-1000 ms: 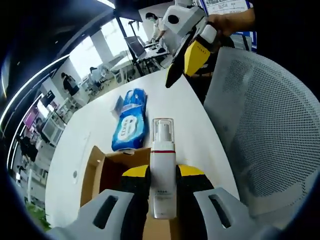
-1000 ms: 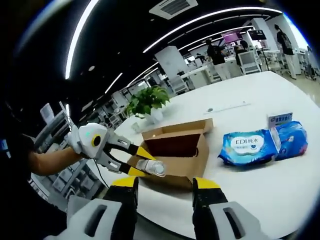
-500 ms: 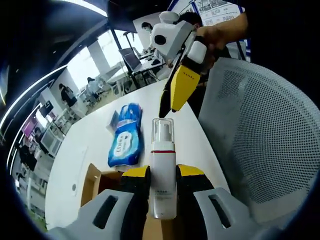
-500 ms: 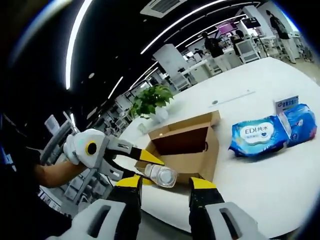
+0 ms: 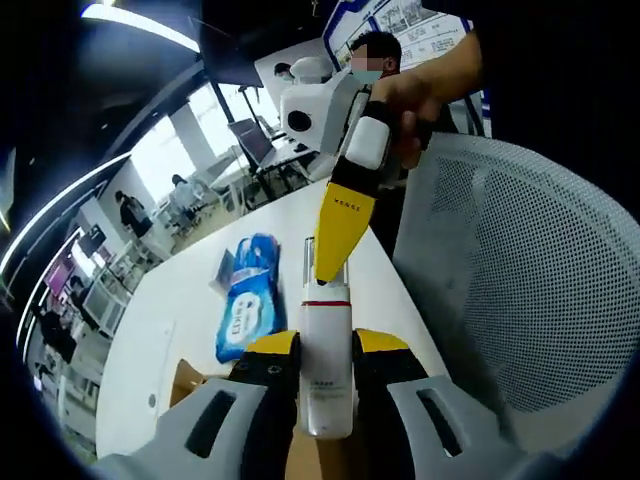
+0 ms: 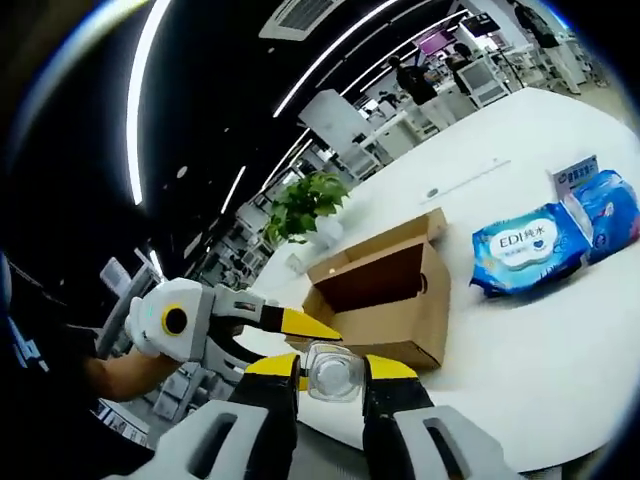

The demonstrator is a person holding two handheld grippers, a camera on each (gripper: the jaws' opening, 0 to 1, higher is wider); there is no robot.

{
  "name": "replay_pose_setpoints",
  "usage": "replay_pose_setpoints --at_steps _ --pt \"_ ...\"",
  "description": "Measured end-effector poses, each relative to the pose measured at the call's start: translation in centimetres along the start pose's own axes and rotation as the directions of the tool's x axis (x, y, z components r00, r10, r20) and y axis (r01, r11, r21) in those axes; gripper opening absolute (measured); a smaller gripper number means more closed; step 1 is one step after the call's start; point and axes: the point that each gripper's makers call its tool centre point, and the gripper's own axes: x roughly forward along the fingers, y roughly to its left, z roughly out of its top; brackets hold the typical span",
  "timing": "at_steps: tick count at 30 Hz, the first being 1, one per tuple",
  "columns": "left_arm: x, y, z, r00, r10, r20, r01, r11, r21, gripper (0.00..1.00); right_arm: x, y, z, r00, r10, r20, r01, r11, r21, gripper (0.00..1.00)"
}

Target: Operate the shoe box by opening the lid, removing the specified soft item, and placing it in the target area until the item is outside and the box remains undamaged.

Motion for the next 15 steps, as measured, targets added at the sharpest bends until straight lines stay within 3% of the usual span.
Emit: replay_pose_setpoints --at_steps 6,15 --pt "0.0 0.0 -0.1 1.000 0.007 -0.009 -0.006 0.999 0.036 0.20 0.0 0.0 -0.3 1.000 0.015 -0.022 -0.014 0.999 0.049 0.16" --pt "0.4 -0.6 -0.9 1.000 -0.006 -0.027 0.007 1.000 0.024 0.20 0.3 -0.2 -1.2 0.997 -0.014 -0.080 0.016 1.000 0.022 0.15"
